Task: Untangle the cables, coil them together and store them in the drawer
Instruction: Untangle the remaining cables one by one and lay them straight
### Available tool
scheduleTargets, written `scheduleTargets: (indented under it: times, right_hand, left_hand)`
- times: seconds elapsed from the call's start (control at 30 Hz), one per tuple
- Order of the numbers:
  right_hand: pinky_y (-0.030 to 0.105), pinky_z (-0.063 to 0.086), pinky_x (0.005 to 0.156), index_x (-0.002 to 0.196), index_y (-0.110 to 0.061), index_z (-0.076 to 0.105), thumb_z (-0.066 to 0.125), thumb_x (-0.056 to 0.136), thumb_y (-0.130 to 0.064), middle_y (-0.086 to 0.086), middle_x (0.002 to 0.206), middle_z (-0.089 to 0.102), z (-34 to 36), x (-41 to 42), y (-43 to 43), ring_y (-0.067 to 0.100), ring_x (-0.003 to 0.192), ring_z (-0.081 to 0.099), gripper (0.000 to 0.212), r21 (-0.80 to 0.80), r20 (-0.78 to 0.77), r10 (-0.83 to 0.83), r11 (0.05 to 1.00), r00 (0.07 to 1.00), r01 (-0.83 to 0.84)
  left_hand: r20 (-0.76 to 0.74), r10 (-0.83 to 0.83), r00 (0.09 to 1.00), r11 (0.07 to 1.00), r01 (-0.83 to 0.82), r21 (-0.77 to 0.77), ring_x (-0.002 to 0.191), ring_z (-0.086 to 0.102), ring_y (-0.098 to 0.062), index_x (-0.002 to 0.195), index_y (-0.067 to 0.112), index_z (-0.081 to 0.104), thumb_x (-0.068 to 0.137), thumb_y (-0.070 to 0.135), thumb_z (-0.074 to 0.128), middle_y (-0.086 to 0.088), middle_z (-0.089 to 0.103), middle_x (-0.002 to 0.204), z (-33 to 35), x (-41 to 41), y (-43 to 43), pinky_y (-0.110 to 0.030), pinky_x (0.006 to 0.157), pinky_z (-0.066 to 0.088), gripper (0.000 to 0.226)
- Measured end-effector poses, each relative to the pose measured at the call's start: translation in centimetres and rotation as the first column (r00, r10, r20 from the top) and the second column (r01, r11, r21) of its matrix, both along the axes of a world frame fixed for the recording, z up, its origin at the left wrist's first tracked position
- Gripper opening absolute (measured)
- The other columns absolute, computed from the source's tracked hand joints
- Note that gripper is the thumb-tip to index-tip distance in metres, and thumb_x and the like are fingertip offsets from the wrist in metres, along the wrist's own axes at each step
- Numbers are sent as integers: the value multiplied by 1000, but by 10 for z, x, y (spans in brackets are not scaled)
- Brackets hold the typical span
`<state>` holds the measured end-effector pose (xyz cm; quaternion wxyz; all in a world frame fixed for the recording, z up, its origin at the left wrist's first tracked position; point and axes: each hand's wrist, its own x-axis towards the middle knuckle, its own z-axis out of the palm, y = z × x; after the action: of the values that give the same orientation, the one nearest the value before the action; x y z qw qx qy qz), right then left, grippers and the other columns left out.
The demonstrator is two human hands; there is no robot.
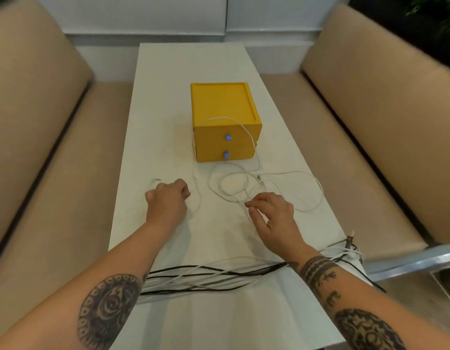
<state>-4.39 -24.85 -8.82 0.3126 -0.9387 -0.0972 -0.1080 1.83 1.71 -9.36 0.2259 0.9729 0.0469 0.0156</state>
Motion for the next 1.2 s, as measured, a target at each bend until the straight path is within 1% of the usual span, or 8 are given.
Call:
scheduleTargets:
  times: [0.17, 0.3, 0.43, 0.53, 0.63, 0.77, 0.87, 1.2]
  right_hand:
    - [45, 41, 100, 126, -25, 64, 52, 97, -37, -1, 131, 58, 62, 50, 35, 20, 123, 50, 34, 9, 97, 159, 987, 983, -161]
    - [39, 29, 109, 143, -21, 49, 45, 101, -37, 1, 145, 49, 134, 88, 67, 21, 137, 39, 45, -29, 87, 243, 970, 966, -241]
    - [33, 45, 80, 103, -22, 63, 41, 106, -32, -1, 99, 68, 204, 107, 86, 16, 88, 62, 24, 214, 12, 241, 947, 970, -238]
    - [29, 47, 73, 92, -25, 64, 44, 105, -29, -14, 90, 65, 247, 114, 86, 3, 78, 59, 23, 180, 50, 280, 942, 959, -285]
    - [33, 50, 71, 94, -24, 69, 47, 103, -34, -5, 93, 69, 279, 119, 78, 9, 85, 62, 26, 145, 97, 244, 956, 965, -256]
    - [15, 38, 59, 97, -22, 72, 50, 103, -32, -18, 71, 59, 300, 122, 59, -14, 58, 51, 25, 69, 78, 247, 965, 966, -252]
    - [18, 39, 64, 96, -20, 74, 53, 101, -29, -19, 74, 60, 299, 124, 45, -11, 63, 53, 24, 28, 84, 233, 971, 969, -236]
    - [33, 53, 84, 108, -32, 74, 54, 97, -45, -10, 101, 74, 298, 113, 24, 12, 91, 65, 26, -427, -9, 232, 879, 973, -213]
  left_hand:
    - [298, -163, 941, 986, 163, 25, 84, 56, -22, 86, 25, 62, 97, 12, 52, 8, 66, 81, 90, 27, -12, -33, 80, 19, 19]
    - [459, -241, 855, 969, 235, 71, 87, 55, -18, 87, 26, 64, 97, 18, 52, 10, 66, 79, 166, 41, -18, -35, 90, 22, 18]
    - [544, -224, 809, 967, 253, 22, 82, 57, -16, 85, 28, 62, 96, 22, 54, 10, 66, 76, 230, 44, -13, -31, 87, 24, 15]
    - [456, -211, 865, 916, 337, -217, 78, 58, -13, 87, 28, 60, 98, 26, 55, 9, 67, 79, 260, 42, -1, -26, 72, 42, 13]
    - [350, -250, 903, 868, 369, -332, 75, 60, -12, 95, 29, 65, 103, 29, 47, 9, 68, 78, 273, 41, 15, -28, 65, 48, 20]
    - [241, -252, 937, 834, 337, -437, 60, 45, -9, 92, 30, 70, 104, 26, 45, 11, 63, 69, 267, 42, 38, -25, 58, 39, 28]
    - [141, -256, 956, 820, 293, -492, 57, 38, -12, 90, 30, 71, 103, 29, 46, 12, 57, 63, 255, 41, 49, -27, 57, 33, 29]
    - [204, -268, 941, 963, 265, 45, 81, 56, -13, 94, 37, 71, 101, 31, 48, 12, 65, 91, 264, 34, 41, -28, 66, 42, 25]
